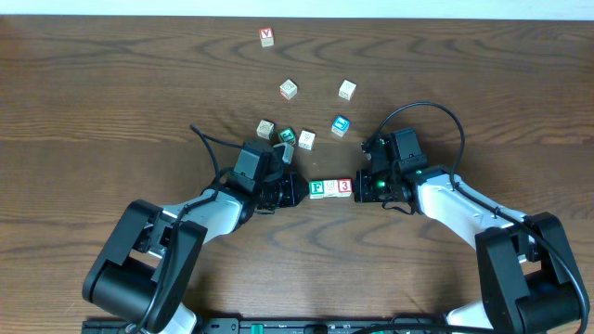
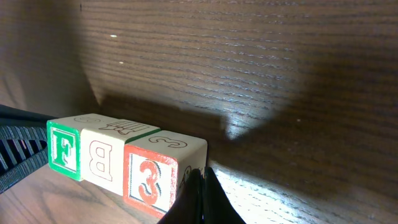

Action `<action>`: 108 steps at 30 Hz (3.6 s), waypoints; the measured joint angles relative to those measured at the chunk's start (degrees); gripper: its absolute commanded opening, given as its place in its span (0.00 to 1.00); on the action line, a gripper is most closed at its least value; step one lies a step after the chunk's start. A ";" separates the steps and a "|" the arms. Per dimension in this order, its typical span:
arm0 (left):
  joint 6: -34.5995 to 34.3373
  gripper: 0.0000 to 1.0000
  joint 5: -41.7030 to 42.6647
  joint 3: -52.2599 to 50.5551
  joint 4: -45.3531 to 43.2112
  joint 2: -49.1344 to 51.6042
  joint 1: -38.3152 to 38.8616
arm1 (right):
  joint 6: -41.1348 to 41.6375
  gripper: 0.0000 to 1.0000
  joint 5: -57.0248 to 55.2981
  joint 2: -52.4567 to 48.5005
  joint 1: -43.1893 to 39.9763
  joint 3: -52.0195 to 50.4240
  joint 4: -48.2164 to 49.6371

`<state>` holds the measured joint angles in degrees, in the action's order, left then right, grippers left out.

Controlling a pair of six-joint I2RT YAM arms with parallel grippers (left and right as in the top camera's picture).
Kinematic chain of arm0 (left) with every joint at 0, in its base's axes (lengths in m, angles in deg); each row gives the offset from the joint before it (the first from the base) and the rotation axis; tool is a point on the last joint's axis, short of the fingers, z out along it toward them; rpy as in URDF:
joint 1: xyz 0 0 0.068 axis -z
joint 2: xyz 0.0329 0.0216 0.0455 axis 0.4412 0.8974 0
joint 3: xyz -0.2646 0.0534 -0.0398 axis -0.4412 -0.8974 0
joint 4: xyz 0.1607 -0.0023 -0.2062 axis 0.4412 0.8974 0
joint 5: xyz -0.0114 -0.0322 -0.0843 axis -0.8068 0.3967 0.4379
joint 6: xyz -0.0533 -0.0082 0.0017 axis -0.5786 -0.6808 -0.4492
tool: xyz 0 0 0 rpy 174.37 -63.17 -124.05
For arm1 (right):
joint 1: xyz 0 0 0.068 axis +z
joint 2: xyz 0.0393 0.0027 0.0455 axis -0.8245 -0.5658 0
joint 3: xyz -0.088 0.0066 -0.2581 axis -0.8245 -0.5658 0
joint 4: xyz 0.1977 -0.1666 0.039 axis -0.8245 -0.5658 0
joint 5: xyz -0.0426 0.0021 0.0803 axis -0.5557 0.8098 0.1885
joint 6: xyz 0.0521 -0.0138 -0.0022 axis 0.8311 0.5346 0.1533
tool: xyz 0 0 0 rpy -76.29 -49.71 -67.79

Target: Lift 3 blocks

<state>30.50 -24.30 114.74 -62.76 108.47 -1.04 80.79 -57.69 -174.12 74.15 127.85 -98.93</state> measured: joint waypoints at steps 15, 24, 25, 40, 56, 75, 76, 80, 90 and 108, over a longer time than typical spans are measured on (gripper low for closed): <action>-0.04 0.07 0.13 0.00 0.09 0.00 -0.26 | 0.00 0.01 0.42 1.16 -0.02 0.00 0.00; -0.28 0.07 0.11 0.13 0.52 0.35 -0.35 | 0.00 0.01 1.49 3.87 -0.02 0.00 0.04; -0.31 0.07 0.09 0.20 0.57 0.35 -0.35 | 0.00 0.01 1.49 3.87 -0.02 0.00 -0.04; -0.28 0.08 0.15 0.31 0.55 0.31 -0.39 | 0.00 0.01 1.51 3.87 -0.02 0.00 -1.62; -0.87 0.07 0.15 0.33 1.05 -0.90 -0.39 | 0.00 0.01 1.07 3.87 -0.02 0.00 -1.73; -1.36 0.07 0.39 0.94 1.07 -1.38 -0.39 | -0.02 0.01 -0.07 3.87 -0.02 0.02 -2.69; -1.36 0.07 0.48 0.94 1.07 -1.53 -0.39 | -0.02 0.01 -0.20 3.87 -0.02 0.02 -2.84; -1.36 0.07 0.61 0.96 1.05 -2.14 -0.39 | -0.13 0.01 -0.48 3.87 -0.02 0.02 -2.99; -1.53 0.07 1.27 1.22 1.05 -2.19 -0.39 | -0.20 0.01 -1.09 3.87 0.00 0.28 -3.26; -1.53 0.07 1.22 2.36 1.27 -3.13 -0.42 | 0.07 0.01 -2.43 3.87 0.00 1.95 -4.50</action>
<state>28.97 -23.07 117.10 -61.50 105.34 -1.45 80.86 -60.11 -170.25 74.15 129.79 -103.43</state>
